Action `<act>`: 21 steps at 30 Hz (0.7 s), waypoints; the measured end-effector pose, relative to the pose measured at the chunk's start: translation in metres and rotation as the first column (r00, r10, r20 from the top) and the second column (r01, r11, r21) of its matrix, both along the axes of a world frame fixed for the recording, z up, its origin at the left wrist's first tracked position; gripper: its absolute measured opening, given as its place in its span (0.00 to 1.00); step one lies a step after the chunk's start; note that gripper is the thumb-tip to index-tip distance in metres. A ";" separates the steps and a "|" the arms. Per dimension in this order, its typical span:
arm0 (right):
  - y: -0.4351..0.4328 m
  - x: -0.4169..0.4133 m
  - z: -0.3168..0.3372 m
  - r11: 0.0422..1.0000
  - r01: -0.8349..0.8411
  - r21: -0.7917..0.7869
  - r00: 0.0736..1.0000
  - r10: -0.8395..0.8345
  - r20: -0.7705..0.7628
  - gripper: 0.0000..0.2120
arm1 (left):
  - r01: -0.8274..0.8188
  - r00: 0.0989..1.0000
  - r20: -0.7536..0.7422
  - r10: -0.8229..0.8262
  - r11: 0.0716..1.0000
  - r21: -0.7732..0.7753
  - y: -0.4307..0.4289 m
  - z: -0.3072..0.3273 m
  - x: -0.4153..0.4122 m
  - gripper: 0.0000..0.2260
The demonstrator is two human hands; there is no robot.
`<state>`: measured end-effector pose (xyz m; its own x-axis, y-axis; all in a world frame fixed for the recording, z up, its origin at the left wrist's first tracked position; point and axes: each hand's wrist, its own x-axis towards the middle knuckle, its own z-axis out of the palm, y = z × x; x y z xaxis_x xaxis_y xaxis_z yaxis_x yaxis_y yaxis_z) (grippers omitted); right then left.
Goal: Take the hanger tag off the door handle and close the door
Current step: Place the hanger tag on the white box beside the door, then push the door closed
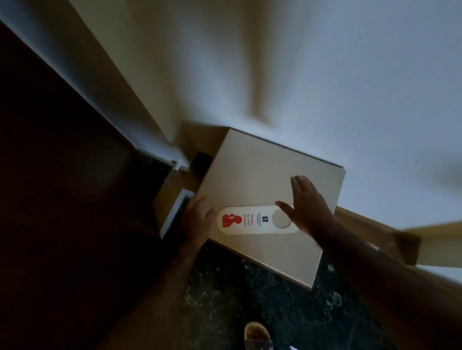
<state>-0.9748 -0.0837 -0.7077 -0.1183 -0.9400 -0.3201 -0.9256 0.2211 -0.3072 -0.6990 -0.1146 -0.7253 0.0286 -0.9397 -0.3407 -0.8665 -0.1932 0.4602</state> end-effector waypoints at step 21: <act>-0.075 0.067 0.582 0.551 -0.423 -0.720 0.902 0.177 -0.394 0.42 | 0.181 0.946 0.302 0.115 0.584 -0.792 -0.060 0.583 0.064 0.42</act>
